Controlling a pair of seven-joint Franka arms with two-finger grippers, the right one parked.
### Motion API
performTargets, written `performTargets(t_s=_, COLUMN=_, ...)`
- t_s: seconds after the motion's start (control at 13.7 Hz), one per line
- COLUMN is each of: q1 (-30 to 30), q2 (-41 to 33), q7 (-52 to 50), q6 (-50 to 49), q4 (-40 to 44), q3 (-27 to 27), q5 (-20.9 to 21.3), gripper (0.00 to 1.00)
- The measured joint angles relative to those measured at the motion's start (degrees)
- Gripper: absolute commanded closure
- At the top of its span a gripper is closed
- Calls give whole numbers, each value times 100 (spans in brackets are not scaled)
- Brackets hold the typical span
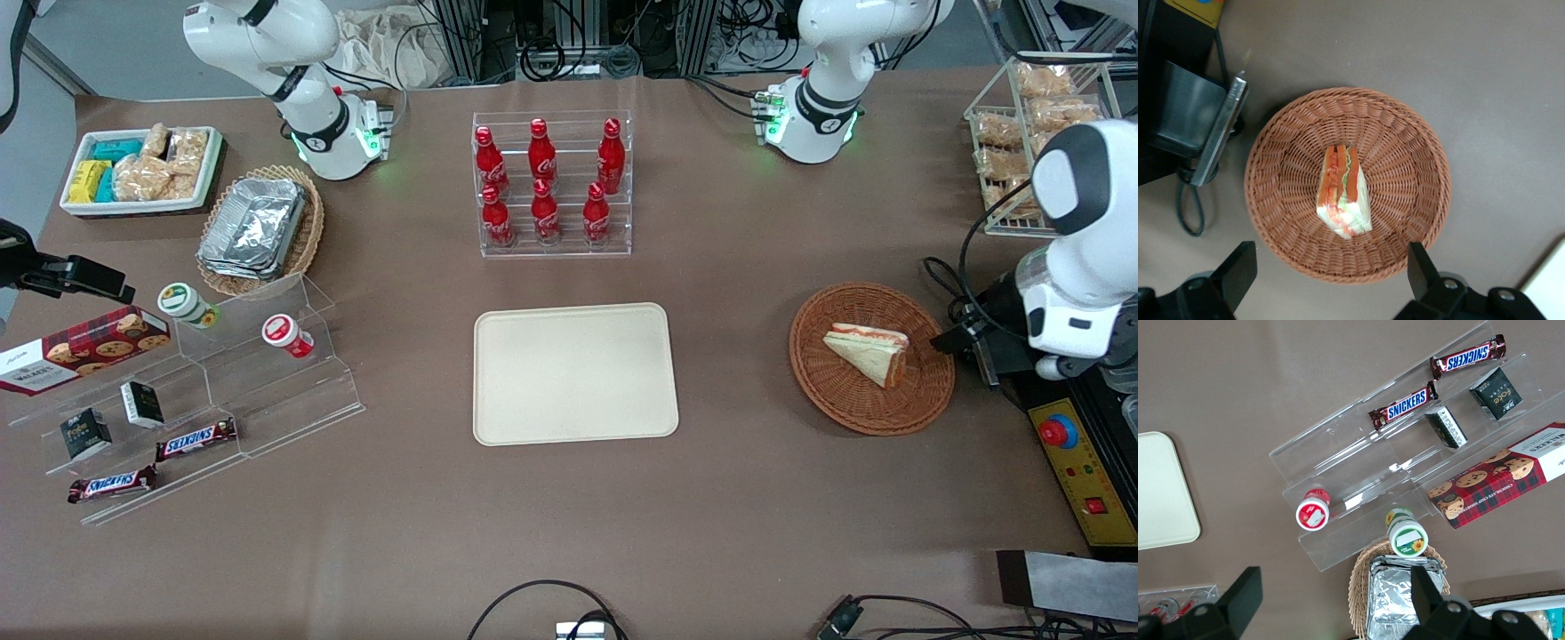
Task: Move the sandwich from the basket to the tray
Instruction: 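Lower the open left gripper over the wrapped sandwich in the wicker basket, then close the left gripper on the sandwich's wrapped edge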
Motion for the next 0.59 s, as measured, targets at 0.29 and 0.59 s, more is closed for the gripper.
performTargets(t_s=0.29, q1=56, q2=372, q7=-16, q6=827, q4=-591, q3=1, q5=-16, gripper=0)
performTargets(t_s=0.59, q1=66, q2=678, q7=-16, q6=1066, q4=-721, q3=1, q5=-19, gripper=0)
